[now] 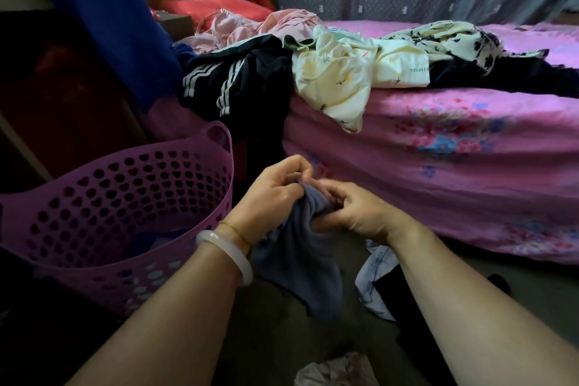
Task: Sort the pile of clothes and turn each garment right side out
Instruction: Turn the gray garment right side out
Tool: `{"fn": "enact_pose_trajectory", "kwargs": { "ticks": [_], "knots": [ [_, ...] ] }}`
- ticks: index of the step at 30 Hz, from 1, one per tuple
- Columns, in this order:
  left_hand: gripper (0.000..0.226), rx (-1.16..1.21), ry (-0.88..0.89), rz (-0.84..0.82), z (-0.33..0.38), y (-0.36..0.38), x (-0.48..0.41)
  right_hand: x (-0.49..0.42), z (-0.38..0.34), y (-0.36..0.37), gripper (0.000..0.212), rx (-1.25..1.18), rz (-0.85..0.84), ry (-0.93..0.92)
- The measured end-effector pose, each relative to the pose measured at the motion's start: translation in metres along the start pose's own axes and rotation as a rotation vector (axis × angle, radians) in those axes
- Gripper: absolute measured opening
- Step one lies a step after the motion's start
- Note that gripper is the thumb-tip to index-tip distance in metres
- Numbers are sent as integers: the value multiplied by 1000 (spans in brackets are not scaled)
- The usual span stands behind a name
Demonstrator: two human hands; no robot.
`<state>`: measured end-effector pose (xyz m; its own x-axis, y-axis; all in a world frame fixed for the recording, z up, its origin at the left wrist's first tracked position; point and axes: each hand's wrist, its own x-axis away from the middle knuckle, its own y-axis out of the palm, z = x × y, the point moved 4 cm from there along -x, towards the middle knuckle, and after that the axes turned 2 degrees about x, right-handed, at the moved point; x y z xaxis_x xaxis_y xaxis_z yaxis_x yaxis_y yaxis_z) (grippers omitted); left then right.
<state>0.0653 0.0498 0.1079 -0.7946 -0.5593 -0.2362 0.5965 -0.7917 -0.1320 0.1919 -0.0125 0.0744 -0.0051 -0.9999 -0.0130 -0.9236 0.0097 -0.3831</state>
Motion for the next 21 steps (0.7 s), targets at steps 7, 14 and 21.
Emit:
{"fn": "enact_pose_trajectory", "kwargs": {
  "ticks": [7,14,21],
  "knots": [
    [22,-594,19,121,-16,-39,5,1,3,-18,31,100,446,45],
    [18,-804,-447,-41,-41,-47,17,-5,-11,-10,20,50,461,81],
    [29,353,-574,224,-58,-59,27,-1,2,-32,9,-624,450,227]
  ]
}}
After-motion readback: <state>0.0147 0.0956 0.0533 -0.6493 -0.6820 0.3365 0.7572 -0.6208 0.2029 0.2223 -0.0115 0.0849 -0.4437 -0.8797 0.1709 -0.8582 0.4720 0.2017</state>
